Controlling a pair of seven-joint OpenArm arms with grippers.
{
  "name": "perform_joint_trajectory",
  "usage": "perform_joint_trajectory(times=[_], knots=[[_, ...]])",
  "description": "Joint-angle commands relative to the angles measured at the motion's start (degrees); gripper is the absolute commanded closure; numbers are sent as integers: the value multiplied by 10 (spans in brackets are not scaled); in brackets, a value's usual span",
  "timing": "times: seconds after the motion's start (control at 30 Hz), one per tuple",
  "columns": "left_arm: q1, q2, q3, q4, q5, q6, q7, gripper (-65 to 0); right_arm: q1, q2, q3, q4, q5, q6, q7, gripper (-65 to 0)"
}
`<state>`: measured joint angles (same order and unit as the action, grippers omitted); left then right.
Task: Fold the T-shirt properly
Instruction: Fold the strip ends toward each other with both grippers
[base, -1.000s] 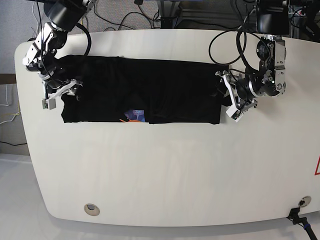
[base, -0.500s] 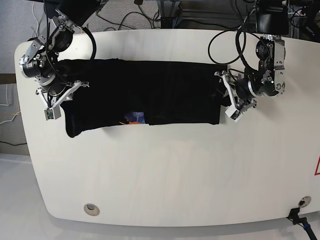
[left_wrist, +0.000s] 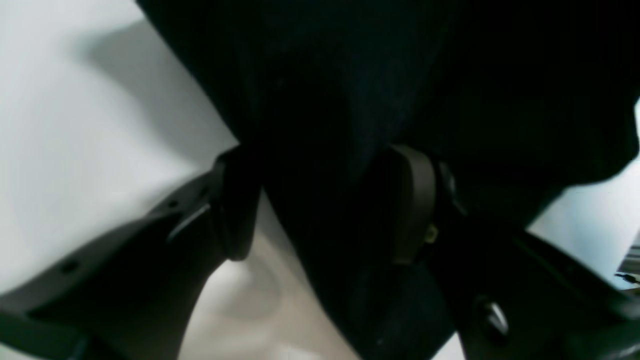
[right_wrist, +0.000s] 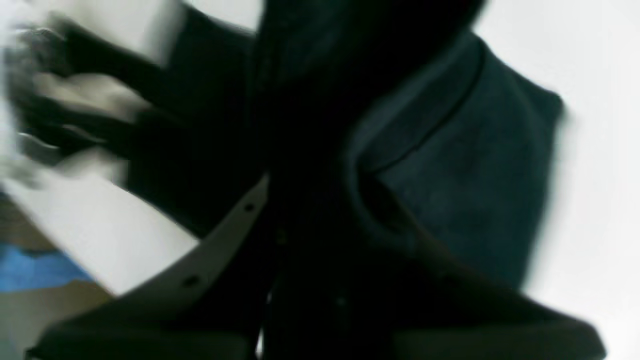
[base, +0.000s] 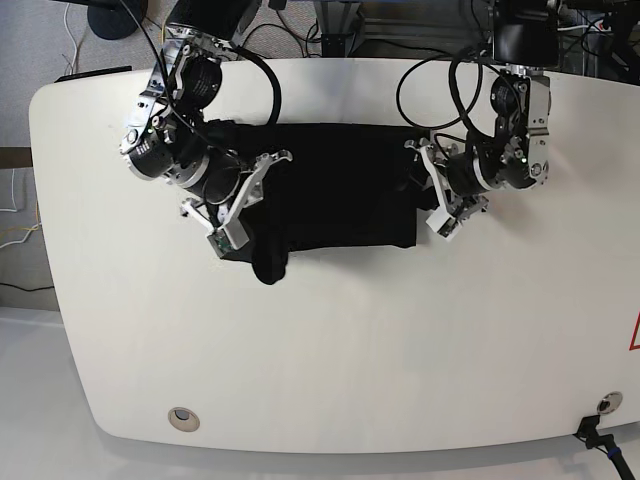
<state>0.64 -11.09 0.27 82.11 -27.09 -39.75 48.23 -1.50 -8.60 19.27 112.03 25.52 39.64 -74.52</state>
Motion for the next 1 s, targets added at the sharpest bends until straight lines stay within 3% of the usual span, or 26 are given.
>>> perform_joint_trajectory(times=[0.0, 0.1, 0.3, 0.37, 0.6, 0.87, 0.97], knots=[[-3, 11, 2, 4, 2, -3, 15, -344, 0, -4, -33, 9, 82, -4, 41, -59], [-5, 30, 13, 4, 3, -3, 16, -344, 0, -4, -58, 1, 93, -17, 43, -60], [-6, 31, 65, 5, 0, -3, 13, -344, -1, -4, -77, 0, 94, -16, 45, -60], [-6, 46, 65, 5, 0, -3, 13, -344, -1, -4, -77, 0, 94, -17, 45, -60], [-6, 50, 66, 45, 0, -3, 15, -344, -3, -4, -107, -1, 93, -20, 45, -78], [-5, 32, 58, 138, 0, -3, 44, -344, -9, -4, -148, -1, 93, -20, 45, -383], [-4, 26, 36, 172, 0, -3, 45, -344, -7, -4, -149, 0, 93, -20, 45, -430]])
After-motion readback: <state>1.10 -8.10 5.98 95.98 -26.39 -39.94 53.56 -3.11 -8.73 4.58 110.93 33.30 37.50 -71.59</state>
